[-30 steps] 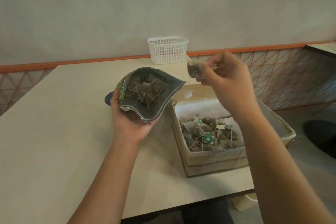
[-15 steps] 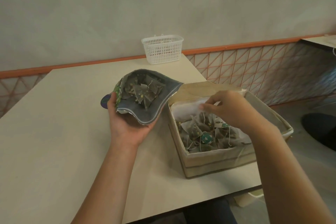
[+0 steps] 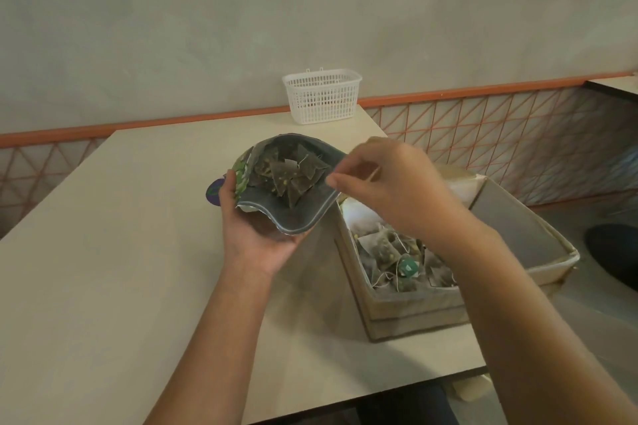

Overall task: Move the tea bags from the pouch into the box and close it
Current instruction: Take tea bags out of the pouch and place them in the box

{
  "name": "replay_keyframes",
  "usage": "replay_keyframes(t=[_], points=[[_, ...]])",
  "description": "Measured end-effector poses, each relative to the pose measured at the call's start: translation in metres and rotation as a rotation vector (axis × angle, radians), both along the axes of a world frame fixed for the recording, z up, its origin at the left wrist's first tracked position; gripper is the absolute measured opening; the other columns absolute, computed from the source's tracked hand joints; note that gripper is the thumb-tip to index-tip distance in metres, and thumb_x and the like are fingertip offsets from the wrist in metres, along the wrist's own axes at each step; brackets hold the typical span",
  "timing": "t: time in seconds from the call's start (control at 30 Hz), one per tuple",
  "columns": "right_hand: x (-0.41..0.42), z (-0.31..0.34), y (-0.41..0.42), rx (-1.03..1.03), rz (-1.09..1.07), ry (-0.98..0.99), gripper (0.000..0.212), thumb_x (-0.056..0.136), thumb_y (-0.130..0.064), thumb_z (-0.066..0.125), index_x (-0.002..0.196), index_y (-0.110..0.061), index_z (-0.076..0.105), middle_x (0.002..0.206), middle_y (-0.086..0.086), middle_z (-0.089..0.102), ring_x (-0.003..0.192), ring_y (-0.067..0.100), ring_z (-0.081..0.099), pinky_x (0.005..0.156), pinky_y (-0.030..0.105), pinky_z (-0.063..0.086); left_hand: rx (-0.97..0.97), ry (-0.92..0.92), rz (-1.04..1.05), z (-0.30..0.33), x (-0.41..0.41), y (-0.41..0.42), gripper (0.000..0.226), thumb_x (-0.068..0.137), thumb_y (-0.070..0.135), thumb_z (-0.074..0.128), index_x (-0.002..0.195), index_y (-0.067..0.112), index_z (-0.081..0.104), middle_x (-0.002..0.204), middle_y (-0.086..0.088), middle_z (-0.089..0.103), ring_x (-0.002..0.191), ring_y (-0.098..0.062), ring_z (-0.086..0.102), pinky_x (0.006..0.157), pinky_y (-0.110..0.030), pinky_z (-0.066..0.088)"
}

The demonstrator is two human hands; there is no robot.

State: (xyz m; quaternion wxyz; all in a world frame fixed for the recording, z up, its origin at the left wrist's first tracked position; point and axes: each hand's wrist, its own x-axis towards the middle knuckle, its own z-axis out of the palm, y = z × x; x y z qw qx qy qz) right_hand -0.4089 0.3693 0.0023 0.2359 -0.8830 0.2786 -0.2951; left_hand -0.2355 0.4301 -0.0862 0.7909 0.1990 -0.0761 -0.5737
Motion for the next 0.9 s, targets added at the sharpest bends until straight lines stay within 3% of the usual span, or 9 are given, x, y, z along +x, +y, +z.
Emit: replay_keyframes(t=[0.07,0.13,0.23,0.3,0.4,0.6,0.9], points=[[0.018,0.001,0.004,0.008,0.060,0.013,0.011,0.087,-0.026,0.069,0.095,-0.021,0.075,0.084,-0.015,0.064,0.071,-0.004,0.054,0.067,0.003,0.042,0.020,0.010,0.028,0.002,0.000,0.002,0.067,0.085,0.066,0.053,0.133,0.020,0.064,0.136,-0.015,0.062,0.129,-0.036,0.056,0.113,-0.052,0.037],[0.038,-0.002,0.004,-0.024,0.089,0.068,0.020,0.089,-0.020,0.066,0.107,-0.019,0.074,0.098,-0.006,0.069,0.076,-0.003,0.054,0.071,0.002,0.039,0.033,0.012,0.049,0.004,-0.001,0.005,0.065,0.085,0.066,0.054,0.129,0.020,0.066,0.135,-0.014,0.063,0.128,-0.034,0.056,0.110,-0.051,0.040],[0.068,-0.006,0.002,-0.109,0.096,0.206,0.036,0.094,-0.016,0.058,0.129,-0.017,0.061,0.129,0.005,0.060,0.114,0.017,0.055,0.096,0.020,0.039,0.044,0.011,0.068,0.008,-0.002,0.009,0.059,0.086,0.065,0.054,0.117,0.018,0.070,0.130,-0.015,0.066,0.124,-0.035,0.059,0.100,-0.055,0.047],[0.087,-0.010,-0.002,-0.145,0.081,0.331,0.042,0.095,-0.015,0.053,0.138,-0.017,0.052,0.133,0.008,0.057,0.118,0.023,0.055,0.100,0.027,0.042,0.061,0.019,0.082,0.011,-0.004,0.011,0.055,0.087,0.064,0.054,0.110,0.017,0.071,0.122,-0.018,0.069,0.120,-0.036,0.061,0.091,-0.059,0.050],[0.107,-0.019,-0.013,-0.174,0.063,0.470,0.039,0.093,-0.016,0.054,0.132,-0.011,0.054,0.121,0.009,0.062,0.107,0.024,0.060,0.094,0.033,0.050,0.065,0.009,0.075,0.013,-0.003,0.014,0.057,0.087,0.065,0.054,0.114,0.018,0.069,0.118,-0.020,0.070,0.117,-0.038,0.061,0.088,-0.060,0.053],[0.119,-0.026,-0.024,-0.102,0.115,0.646,0.046,0.093,-0.048,0.052,0.123,-0.014,0.061,0.114,0.005,0.066,0.103,0.023,0.060,0.093,0.035,0.049,0.068,0.025,0.041,0.008,0.004,0.015,0.062,0.084,0.067,0.054,0.123,0.019,0.066,0.127,-0.015,0.068,0.120,-0.034,0.062,0.091,-0.058,0.051],[0.103,-0.023,-0.022,0.013,0.256,0.627,0.027,0.093,-0.028,0.060,0.111,-0.013,0.072,0.109,0.002,0.069,0.100,0.018,0.061,0.087,0.026,0.048,0.051,0.021,0.012,0.010,0.002,0.016,0.064,0.087,0.068,0.050,0.118,0.015,0.067,0.125,-0.018,0.068,0.118,-0.037,0.061,0.086,-0.064,0.052]])
